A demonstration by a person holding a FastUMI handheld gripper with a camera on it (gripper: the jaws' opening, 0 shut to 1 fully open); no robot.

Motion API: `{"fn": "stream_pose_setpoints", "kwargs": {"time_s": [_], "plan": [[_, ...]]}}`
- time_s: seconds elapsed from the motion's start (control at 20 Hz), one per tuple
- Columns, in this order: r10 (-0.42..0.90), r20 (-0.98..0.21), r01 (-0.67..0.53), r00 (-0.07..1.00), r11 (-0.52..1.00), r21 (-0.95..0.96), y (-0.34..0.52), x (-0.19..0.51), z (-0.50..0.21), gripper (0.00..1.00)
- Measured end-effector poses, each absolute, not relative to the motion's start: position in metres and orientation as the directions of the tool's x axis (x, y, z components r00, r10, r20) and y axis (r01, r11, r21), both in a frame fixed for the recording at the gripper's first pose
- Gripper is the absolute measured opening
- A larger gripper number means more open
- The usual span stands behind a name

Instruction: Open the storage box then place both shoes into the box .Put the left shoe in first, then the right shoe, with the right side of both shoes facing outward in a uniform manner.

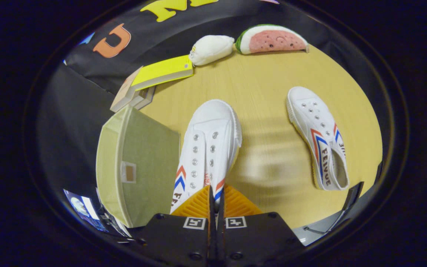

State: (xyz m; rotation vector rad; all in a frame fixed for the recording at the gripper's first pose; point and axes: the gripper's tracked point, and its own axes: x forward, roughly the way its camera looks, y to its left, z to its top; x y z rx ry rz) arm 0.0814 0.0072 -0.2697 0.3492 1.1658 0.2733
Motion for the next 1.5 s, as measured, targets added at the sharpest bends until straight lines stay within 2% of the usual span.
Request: {"fn": "stream_pose_setpoints", "kwargs": {"time_s": [0.35,0.65,1.05,1.5], "plan": [[0.402,-0.76,-0.039,0.511,0.894,0.447,0.047,0.06,-0.172,0.06],[0.472,-0.709,-0.117,0.525,0.864,0.489,0.136,0.047,-0.133,0.06],[0.488,-0.766,-0.162,0.419,0.87,0.466,0.233,0.043,-0.183,0.06],[0.414,-0.84,-0.133,0.35,0.91,0.393,0.259,0.065,-0.253,0.06]]}}
